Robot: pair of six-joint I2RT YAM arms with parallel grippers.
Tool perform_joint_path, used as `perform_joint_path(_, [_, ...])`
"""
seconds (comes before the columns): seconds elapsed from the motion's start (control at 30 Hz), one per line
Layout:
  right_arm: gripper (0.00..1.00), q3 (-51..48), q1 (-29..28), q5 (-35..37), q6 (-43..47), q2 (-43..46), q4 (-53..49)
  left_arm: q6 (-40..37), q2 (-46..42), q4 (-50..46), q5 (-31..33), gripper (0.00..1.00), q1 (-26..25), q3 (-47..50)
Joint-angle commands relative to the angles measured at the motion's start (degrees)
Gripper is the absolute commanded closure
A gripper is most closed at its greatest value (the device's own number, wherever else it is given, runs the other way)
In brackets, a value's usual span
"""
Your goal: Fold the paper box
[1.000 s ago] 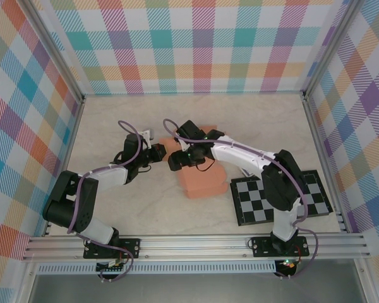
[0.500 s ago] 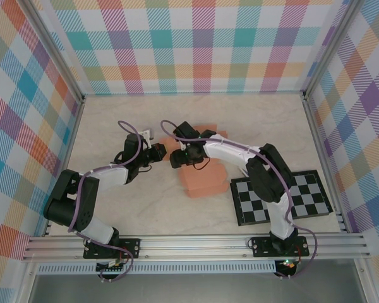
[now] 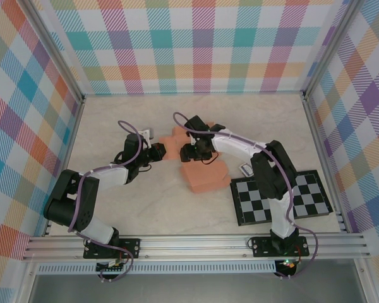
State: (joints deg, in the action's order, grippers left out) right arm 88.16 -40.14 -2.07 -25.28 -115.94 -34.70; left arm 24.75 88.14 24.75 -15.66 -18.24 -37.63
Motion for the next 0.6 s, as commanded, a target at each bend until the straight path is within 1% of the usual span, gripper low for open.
perform_joint_path(0.0, [0.39,-0.97,1.10,-0.51,-0.91,0.43,-1.78,-2.87,0.45,1.65,1.29,1.00,-0.31,0.23])
perform_joint_path(0.3, [0.43,-0.95,1.93,0.80,-0.33,-3.34,-3.99,-3.55,2.47,4.46,1.31,1.00,-0.80,1.27])
perform_joint_path(0.57, [0.55,0.71,1.74,5.06,1.33,-2.93,-8.79,-3.74,4.94,7.32,2.13,1.00,-2.06,2.20])
